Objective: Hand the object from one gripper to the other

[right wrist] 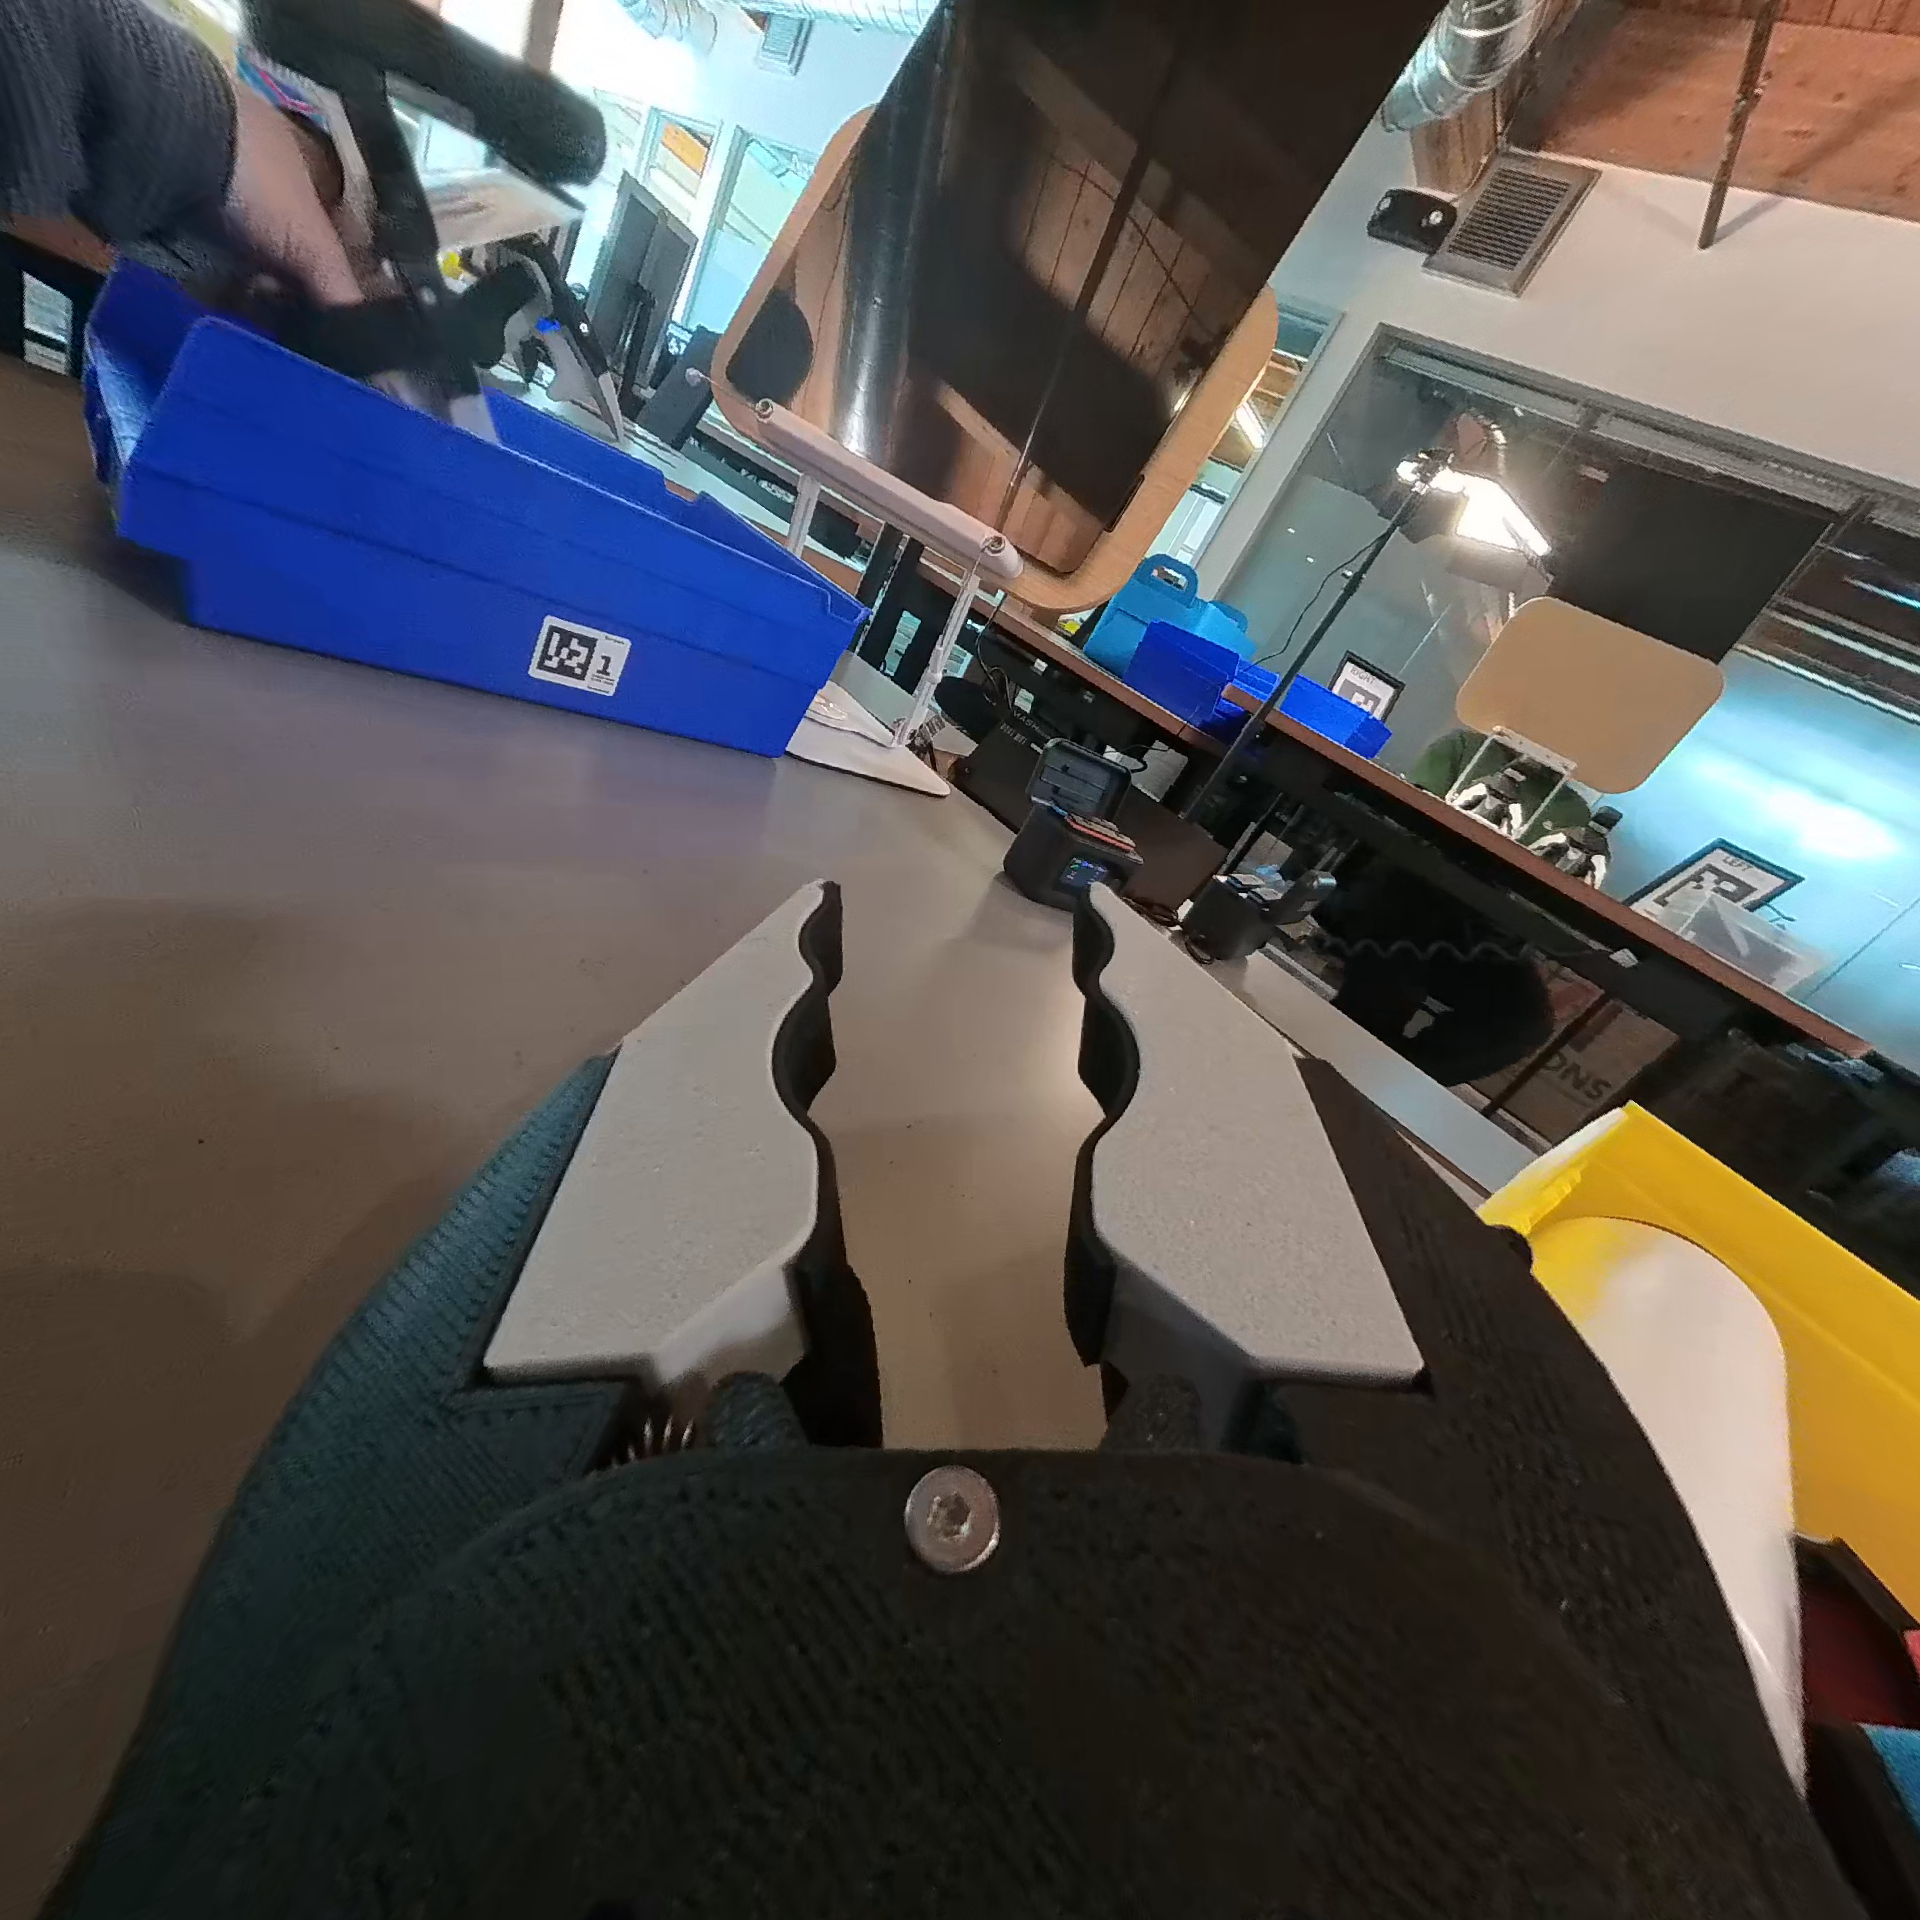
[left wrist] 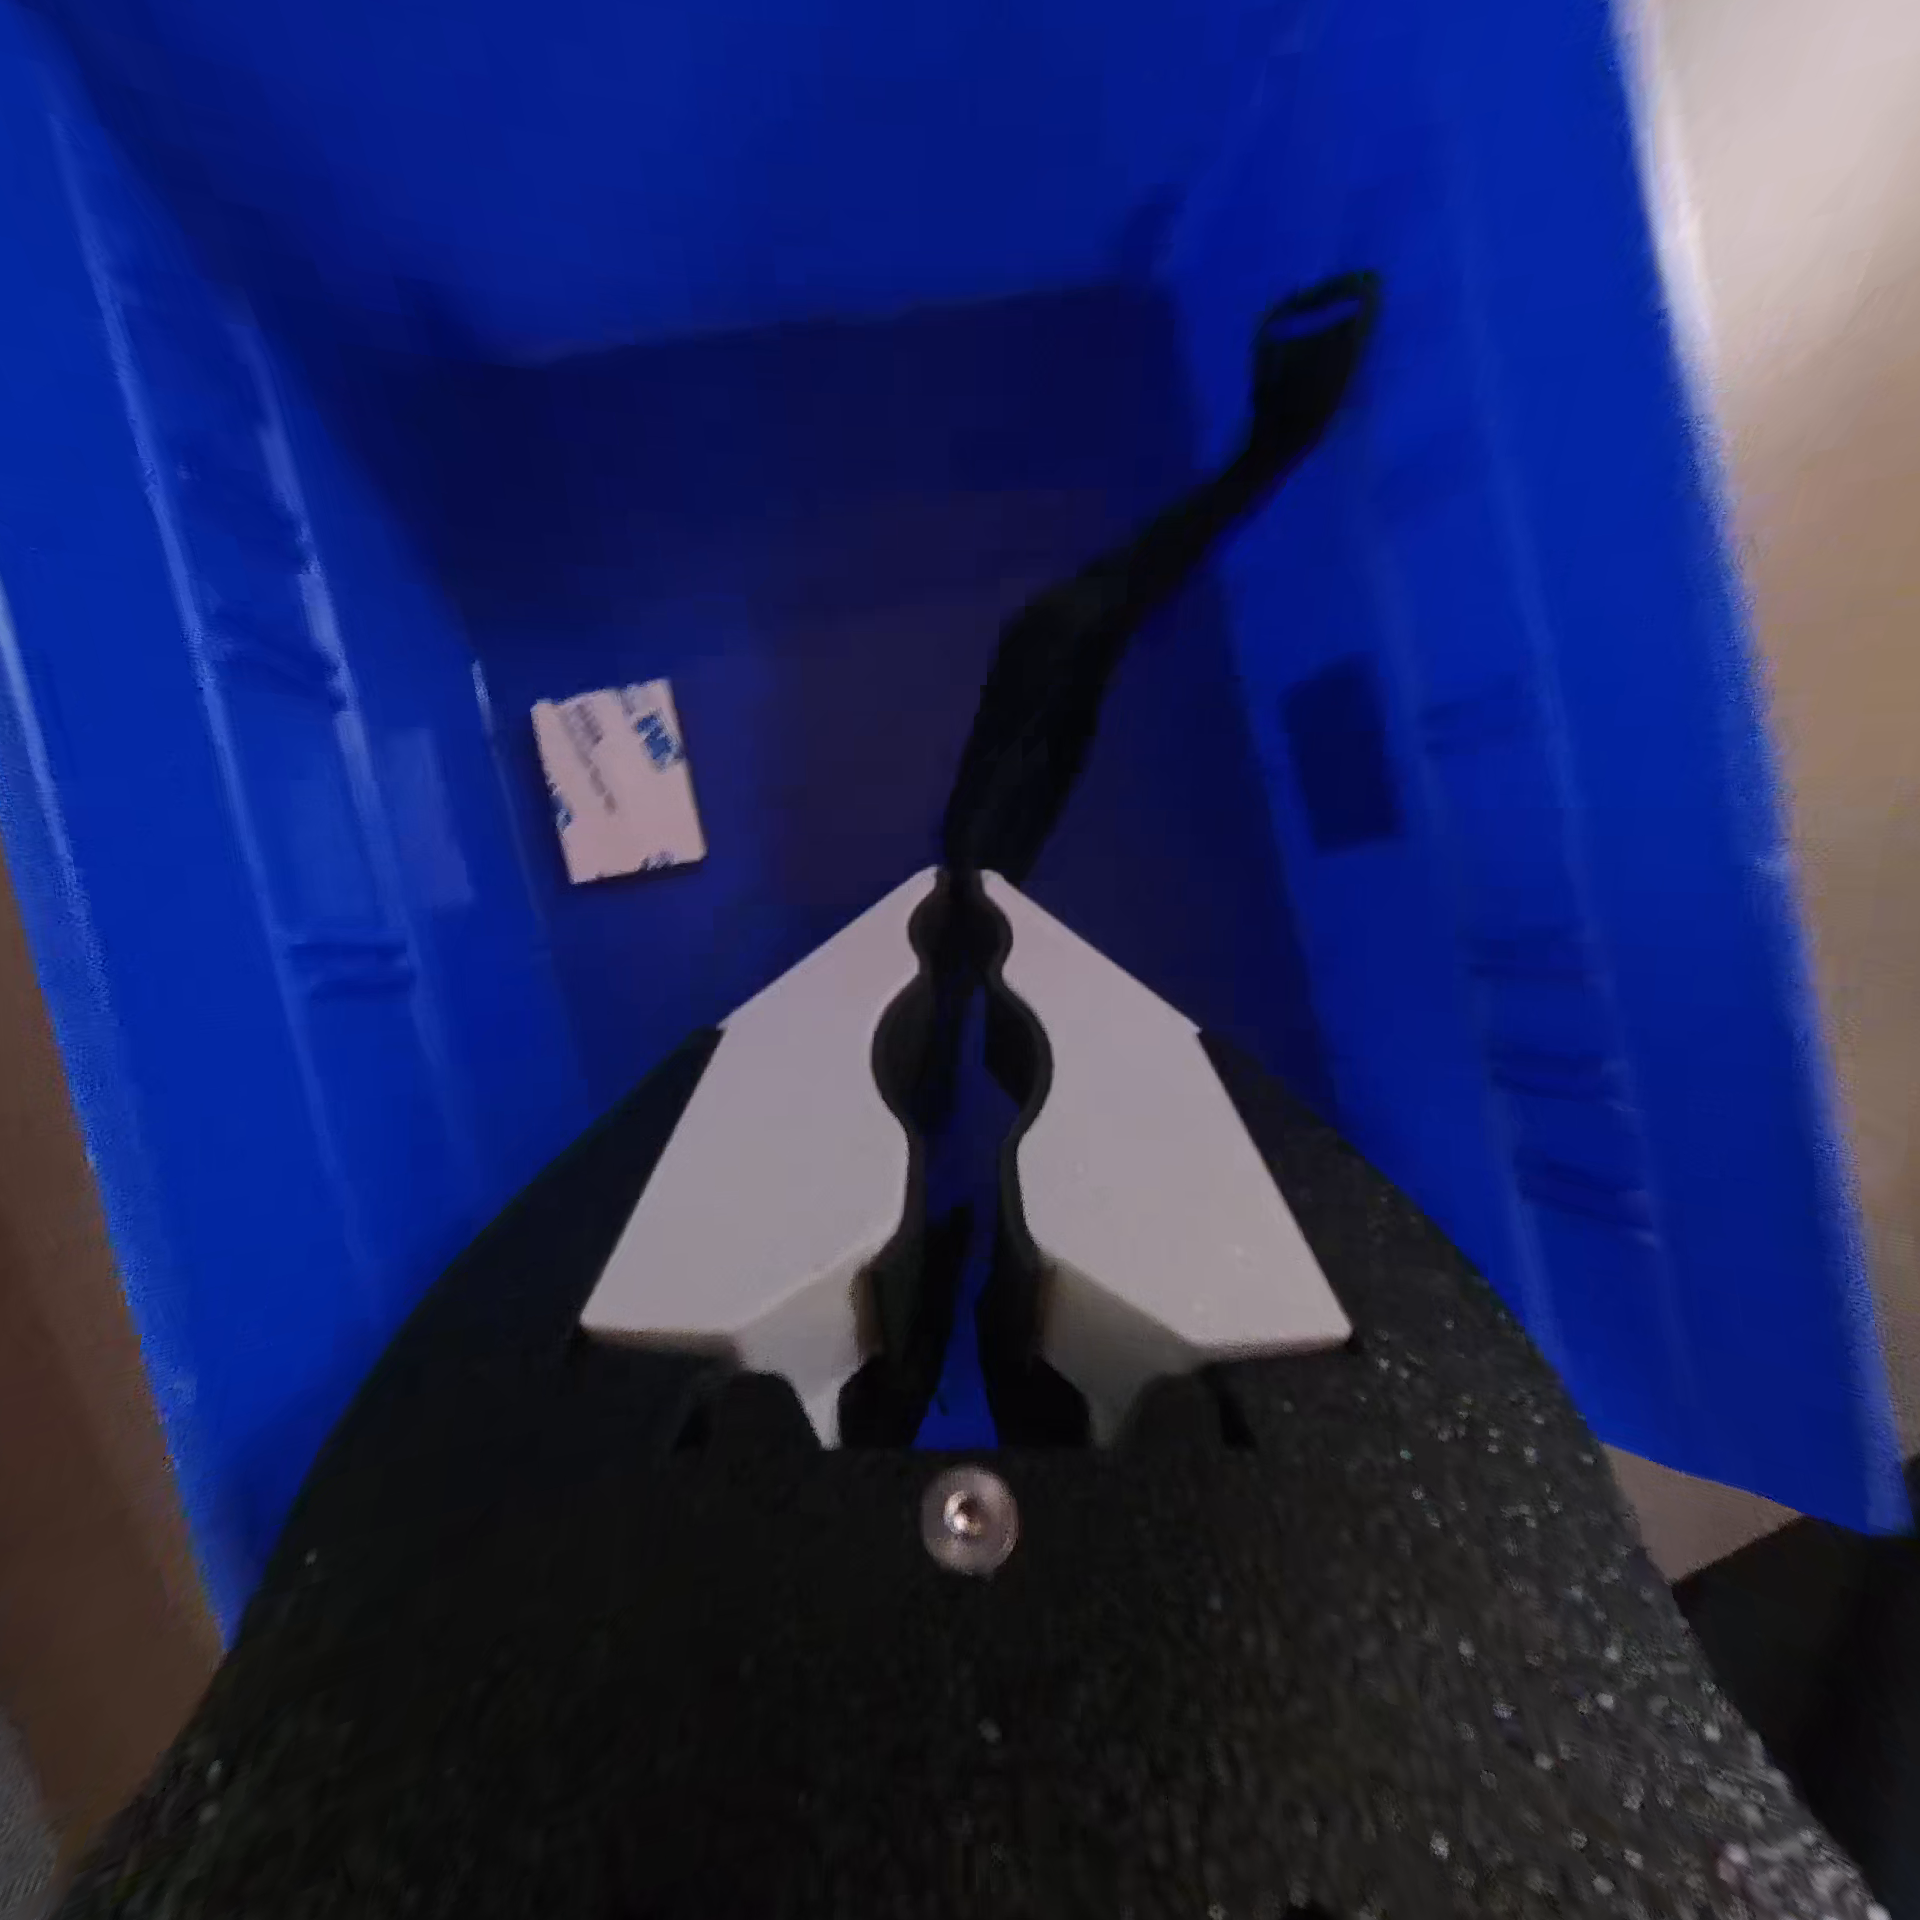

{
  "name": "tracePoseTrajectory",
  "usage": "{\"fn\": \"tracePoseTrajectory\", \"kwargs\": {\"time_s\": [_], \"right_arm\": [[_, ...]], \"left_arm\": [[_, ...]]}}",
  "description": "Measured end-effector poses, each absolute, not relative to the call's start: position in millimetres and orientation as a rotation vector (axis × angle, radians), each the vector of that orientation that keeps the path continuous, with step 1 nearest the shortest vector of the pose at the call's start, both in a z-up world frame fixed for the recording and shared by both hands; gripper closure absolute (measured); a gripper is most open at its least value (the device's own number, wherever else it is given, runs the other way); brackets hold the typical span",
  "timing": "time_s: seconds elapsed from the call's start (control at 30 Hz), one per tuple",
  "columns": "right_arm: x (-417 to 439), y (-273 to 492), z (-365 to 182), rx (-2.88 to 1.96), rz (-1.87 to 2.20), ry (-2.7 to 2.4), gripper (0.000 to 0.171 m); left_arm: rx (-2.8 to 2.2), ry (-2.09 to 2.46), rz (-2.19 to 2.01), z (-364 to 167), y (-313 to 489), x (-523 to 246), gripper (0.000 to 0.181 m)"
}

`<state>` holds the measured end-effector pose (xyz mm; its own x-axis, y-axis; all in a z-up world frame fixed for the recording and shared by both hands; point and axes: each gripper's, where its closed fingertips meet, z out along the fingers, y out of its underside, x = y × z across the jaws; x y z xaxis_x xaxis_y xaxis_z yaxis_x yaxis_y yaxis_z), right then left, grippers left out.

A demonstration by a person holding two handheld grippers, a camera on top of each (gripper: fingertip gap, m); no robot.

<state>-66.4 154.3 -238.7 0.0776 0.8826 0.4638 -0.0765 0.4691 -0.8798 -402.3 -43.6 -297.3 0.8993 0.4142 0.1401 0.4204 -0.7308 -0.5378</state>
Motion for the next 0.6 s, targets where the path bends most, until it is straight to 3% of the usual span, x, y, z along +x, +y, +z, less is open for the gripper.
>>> {"fn": "tracePoseTrajectory", "kwargs": {"time_s": [0.17,0.3,0.43,0.6], "right_arm": [[-66.5,153.9,-238.8,-0.807,0.852,-1.294,0.129],[-66.1,152.8,-238.5,-0.800,0.862,-1.296,0.129],[-64.0,146.0,-236.7,-0.792,0.945,-1.312,0.129],[-62.5,122.8,-235.4,-0.772,1.100,-1.386,0.128]], "left_arm": [[-2.331,-0.454,0.144,-246.7,-21.0,-396.6,0.180],[-2.069,-0.225,0.256,-175.3,5.7,-368.7,0.181],[-1.762,0.050,-0.060,-117.7,43.4,-282.2,0.181],[-1.555,0.269,-0.539,-112.7,81.8,-180.1,0.181]]}}
